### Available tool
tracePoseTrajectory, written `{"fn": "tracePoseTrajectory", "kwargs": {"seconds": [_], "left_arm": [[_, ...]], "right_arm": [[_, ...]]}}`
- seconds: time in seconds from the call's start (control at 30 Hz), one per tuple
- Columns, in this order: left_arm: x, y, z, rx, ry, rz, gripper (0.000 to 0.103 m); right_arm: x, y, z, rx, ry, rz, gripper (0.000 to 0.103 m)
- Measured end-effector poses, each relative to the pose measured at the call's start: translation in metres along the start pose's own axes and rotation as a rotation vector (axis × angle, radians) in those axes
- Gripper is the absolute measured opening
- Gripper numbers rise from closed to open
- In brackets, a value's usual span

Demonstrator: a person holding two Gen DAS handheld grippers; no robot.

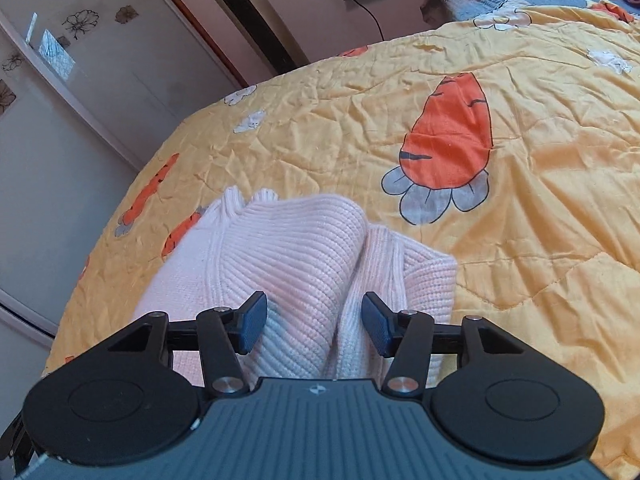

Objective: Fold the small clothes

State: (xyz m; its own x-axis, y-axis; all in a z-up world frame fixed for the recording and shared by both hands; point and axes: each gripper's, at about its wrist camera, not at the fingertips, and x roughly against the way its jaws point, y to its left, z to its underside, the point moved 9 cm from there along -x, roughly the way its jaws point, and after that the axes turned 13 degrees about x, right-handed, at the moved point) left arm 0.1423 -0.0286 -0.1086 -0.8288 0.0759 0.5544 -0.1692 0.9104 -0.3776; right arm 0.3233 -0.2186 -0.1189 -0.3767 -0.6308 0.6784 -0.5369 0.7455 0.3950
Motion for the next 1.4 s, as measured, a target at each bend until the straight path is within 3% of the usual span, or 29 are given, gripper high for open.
{"fn": "tracePoseTrajectory", "kwargs": {"seconds": [0.1, 0.13, 0.23, 0.33, 0.37, 0.47, 0.5, 0.67, 0.7, 0.77, 0.83, 0.87, 0.93, 1.0, 1.03, 1.1, 1.13, 1.2, 1.3, 1.37, 1.4], "left_arm": [[-0.016, 0.005, -0.002, 0.129, 0.060, 0.072, 0.065], [-0.020, 0.006, -0.001, 0.153, 0.076, 0.085, 0.073], [-0.030, 0.010, -0.002, 0.237, 0.109, 0.113, 0.081], [-0.038, 0.010, -0.003, 0.270, 0.119, 0.095, 0.082], [-0.038, 0.009, -0.003, 0.263, 0.117, 0.087, 0.082], [-0.038, 0.005, -0.007, 0.226, 0.111, 0.068, 0.082], [-0.035, 0.003, -0.009, 0.214, 0.108, 0.070, 0.082], [-0.011, -0.025, -0.017, 0.074, 0.080, 0.191, 0.082], [-0.016, -0.028, -0.010, 0.050, 0.100, 0.182, 0.082], [-0.036, -0.028, 0.008, -0.037, 0.127, 0.109, 0.085], [-0.039, -0.027, 0.017, -0.099, 0.104, 0.071, 0.087], [-0.035, -0.028, 0.015, -0.093, 0.108, 0.080, 0.087], [-0.018, -0.022, 0.006, -0.036, 0.106, 0.119, 0.087], [-0.004, -0.007, -0.003, 0.016, 0.083, 0.120, 0.088], [-0.002, 0.003, -0.003, 0.041, 0.097, 0.113, 0.088], [-0.008, 0.021, 0.003, 0.124, 0.171, 0.116, 0.088], [-0.014, 0.029, 0.008, 0.176, 0.215, 0.116, 0.088], [-0.025, 0.034, 0.018, 0.253, 0.285, 0.146, 0.087], [-0.039, 0.025, 0.032, 0.341, 0.371, 0.248, 0.088], [-0.044, 0.020, 0.031, 0.335, 0.353, 0.241, 0.087], [-0.046, 0.017, 0.030, 0.331, 0.361, 0.228, 0.087]], "right_arm": [[-0.003, 0.004, -0.001, 0.031, -0.024, 0.045, 0.040], [-0.001, 0.003, -0.003, 0.036, -0.040, 0.052, 0.040], [0.004, -0.003, -0.007, -0.062, -0.056, -0.016, 0.041], [-0.003, -0.005, -0.003, -0.085, -0.026, -0.052, 0.043], [-0.006, -0.005, -0.001, -0.081, -0.022, -0.051, 0.042], [-0.012, -0.004, 0.000, -0.057, -0.060, -0.020, 0.022], [-0.011, -0.001, -0.001, -0.043, -0.071, -0.012, 0.020], [0.030, 0.005, -0.006, -0.024, -0.183, -0.056, 0.015], [0.039, -0.002, -0.004, -0.048, -0.203, -0.065, 0.014], [0.033, -0.021, 0.012, -0.094, -0.162, -0.033, 0.015], [0.019, -0.028, 0.026, -0.104, -0.135, -0.012, 0.014], [0.017, -0.027, 0.028, -0.121, -0.165, -0.029, 0.015], [0.021, -0.024, 0.028, -0.155, -0.182, -0.021, 0.030], [0.037, -0.016, 0.029, -0.142, -0.197, 0.003, 0.033], [0.048, -0.010, 0.031, -0.127, -0.203, 0.001, 0.036], [0.072, 0.005, 0.040, -0.106, -0.211, -0.045, 0.057], [0.082, 0.012, 0.048, -0.102, -0.214, -0.077, 0.059], [0.091, 0.020, 0.063, -0.101, -0.182, -0.116, 0.060], [0.082, 0.030, 0.084, -0.094, -0.095, -0.114, 0.059], [0.074, 0.036, 0.094, -0.059, -0.059, -0.080, 0.058], [0.072, 0.041, 0.096, -0.053, -0.065, -0.094, 0.050]]}}
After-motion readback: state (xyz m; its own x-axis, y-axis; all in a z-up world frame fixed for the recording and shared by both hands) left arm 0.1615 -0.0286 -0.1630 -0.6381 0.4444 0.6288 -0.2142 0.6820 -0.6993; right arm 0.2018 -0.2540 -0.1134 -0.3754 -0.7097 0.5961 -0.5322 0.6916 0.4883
